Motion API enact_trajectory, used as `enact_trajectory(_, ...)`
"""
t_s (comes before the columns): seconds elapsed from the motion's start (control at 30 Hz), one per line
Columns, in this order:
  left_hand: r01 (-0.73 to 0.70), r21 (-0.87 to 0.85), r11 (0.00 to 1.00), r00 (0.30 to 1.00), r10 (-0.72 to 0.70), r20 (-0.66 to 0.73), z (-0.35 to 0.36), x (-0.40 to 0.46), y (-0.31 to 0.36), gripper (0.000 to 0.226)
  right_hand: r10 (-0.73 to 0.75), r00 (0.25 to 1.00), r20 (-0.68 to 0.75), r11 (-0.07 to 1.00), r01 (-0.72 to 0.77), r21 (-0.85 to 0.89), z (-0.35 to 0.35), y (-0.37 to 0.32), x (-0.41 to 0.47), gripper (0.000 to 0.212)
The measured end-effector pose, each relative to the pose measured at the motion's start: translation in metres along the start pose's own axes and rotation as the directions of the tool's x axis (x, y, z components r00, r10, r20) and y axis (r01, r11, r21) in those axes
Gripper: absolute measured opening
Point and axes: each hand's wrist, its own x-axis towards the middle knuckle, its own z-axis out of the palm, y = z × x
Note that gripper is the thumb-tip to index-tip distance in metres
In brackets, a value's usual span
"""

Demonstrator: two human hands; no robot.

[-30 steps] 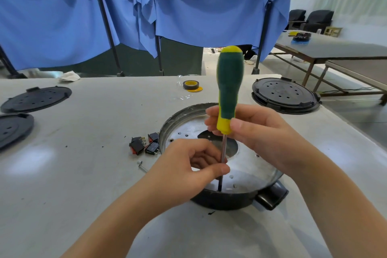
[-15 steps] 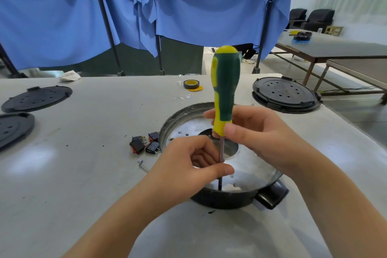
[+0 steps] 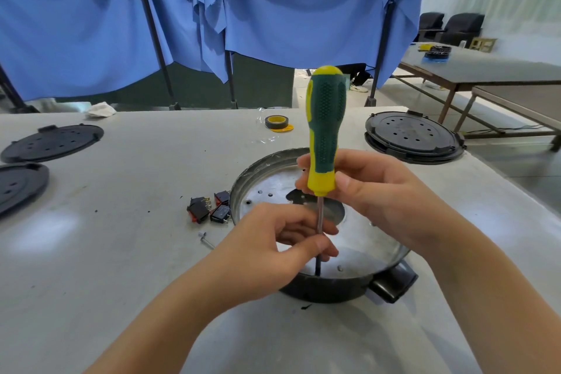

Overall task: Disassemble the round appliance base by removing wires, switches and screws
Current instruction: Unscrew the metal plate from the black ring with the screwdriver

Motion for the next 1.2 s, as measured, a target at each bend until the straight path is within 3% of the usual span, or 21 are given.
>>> enact_trajectory(0.1,0.006,0.009,1.000,0.997,-0.005,-0.072,0.0019,0.0023,-0.0006,0.014,0.018,0.999,0.027,0.999,-0.020,0.049,0.0007,-0.0023,0.0007,0.031)
enact_trajectory(0.23,0.008,0.060,0.998,0.985,0.002,-0.171,0.0040,0.0040,-0.0040,0.017,0.023,0.996,-0.090,0.996,-0.031,-0.082,0.0040,-0.0013,0.0011,0.032)
enact_trajectory(0.37,-0.013,0.072,0.997,0.988,0.024,-0.152,0.0050,0.0042,-0.0032,0.013,-0.025,0.994,-0.107,0.994,0.013,-0.105,0.0052,-0.0031,0.0002,0.027)
enact_trajectory(0.53,-0.010,0.008,1.000,0.999,0.010,-0.042,0.0007,0.0008,0.0009,0.017,-0.011,1.000,0.006,1.000,0.011,-0.016,0.0011,-0.0041,-0.0010,0.033)
enact_trajectory(0.73,0.044,0.032,0.999,0.982,-0.037,-0.186,0.0034,0.0036,-0.0012,0.018,-0.001,0.998,-0.064,0.996,-0.005,-0.087,0.0057,-0.0049,-0.0001,0.031)
enact_trajectory(0.9,-0.007,0.041,0.999,0.995,0.011,-0.096,0.0029,0.0023,-0.0010,0.008,-0.028,0.997,-0.075,0.995,0.020,-0.097,0.0028,-0.0027,-0.0005,0.032)
enact_trajectory(1.0,-0.014,0.006,1.000,0.999,0.015,-0.034,-0.0001,0.0008,0.0005,0.018,0.010,1.000,-0.002,1.000,-0.010,-0.022,-0.0024,-0.0040,-0.0001,0.038)
enact_trajectory(1.1,-0.003,0.012,1.000,0.998,0.004,-0.069,0.0005,0.0016,0.0014,0.015,0.038,0.999,0.038,0.999,-0.039,0.015,-0.0021,-0.0057,0.0002,0.042)
enact_trajectory(1.2,0.007,0.019,1.000,0.991,-0.004,-0.135,0.0032,0.0025,-0.0003,0.012,0.031,0.999,-0.027,0.997,-0.032,-0.070,0.0034,-0.0061,-0.0002,0.036)
